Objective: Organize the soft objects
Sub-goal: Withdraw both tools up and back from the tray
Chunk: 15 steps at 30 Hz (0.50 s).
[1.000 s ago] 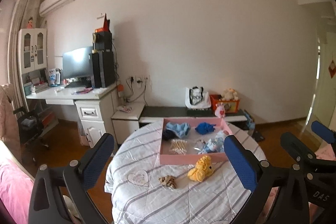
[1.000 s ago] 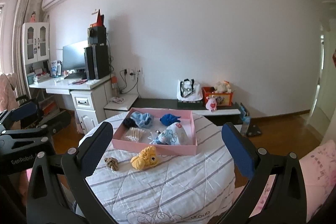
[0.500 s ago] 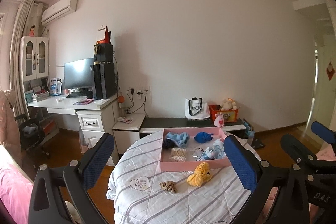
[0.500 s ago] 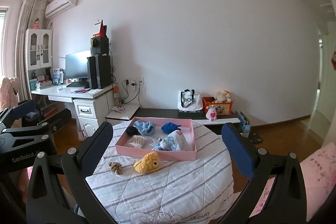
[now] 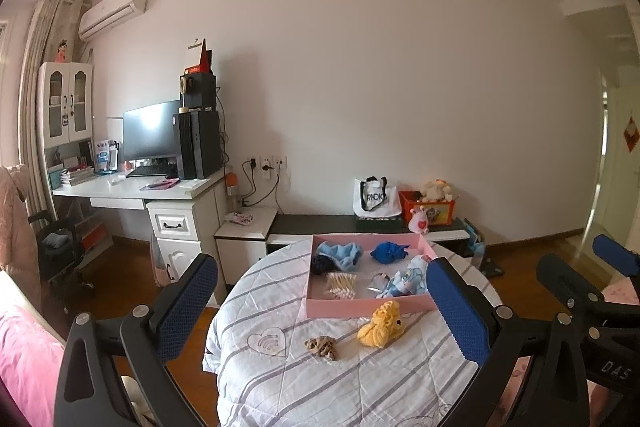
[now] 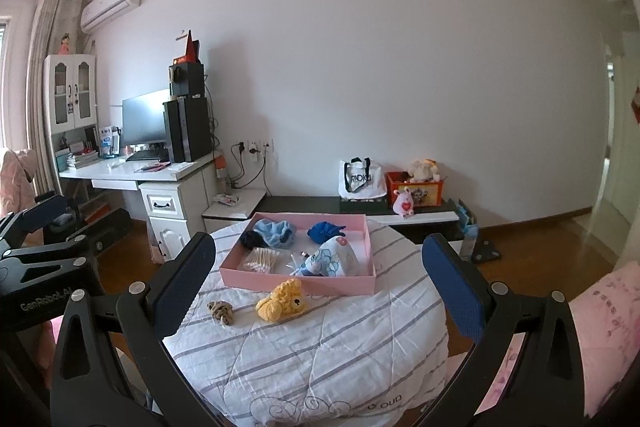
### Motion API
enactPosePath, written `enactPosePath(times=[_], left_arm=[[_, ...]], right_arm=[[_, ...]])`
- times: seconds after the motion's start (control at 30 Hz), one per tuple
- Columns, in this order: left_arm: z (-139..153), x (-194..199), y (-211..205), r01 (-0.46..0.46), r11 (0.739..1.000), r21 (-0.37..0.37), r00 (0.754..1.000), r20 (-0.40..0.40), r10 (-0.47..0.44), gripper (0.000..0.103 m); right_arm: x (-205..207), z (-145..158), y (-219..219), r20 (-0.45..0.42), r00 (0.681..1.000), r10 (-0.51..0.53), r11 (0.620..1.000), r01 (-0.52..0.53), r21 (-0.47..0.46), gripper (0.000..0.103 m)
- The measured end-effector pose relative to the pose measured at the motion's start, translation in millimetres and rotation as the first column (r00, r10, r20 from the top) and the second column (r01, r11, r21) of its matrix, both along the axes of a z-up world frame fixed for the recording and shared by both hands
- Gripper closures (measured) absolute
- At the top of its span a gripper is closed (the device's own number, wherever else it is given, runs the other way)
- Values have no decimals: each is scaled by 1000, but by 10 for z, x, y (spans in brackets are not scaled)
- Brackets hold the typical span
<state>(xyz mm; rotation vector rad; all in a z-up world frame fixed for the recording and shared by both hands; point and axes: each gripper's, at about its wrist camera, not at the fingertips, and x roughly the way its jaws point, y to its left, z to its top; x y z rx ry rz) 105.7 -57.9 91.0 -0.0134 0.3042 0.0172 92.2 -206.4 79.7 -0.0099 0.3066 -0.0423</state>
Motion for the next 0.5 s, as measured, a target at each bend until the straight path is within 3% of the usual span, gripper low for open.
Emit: enactPosePath(times=[0.5], left_arm=[[-132,271,49,9,1000,-4,995,-99,-9,0]], right_arm=[[216,-203,-62,-104,995,-9,1000,12,26,0]])
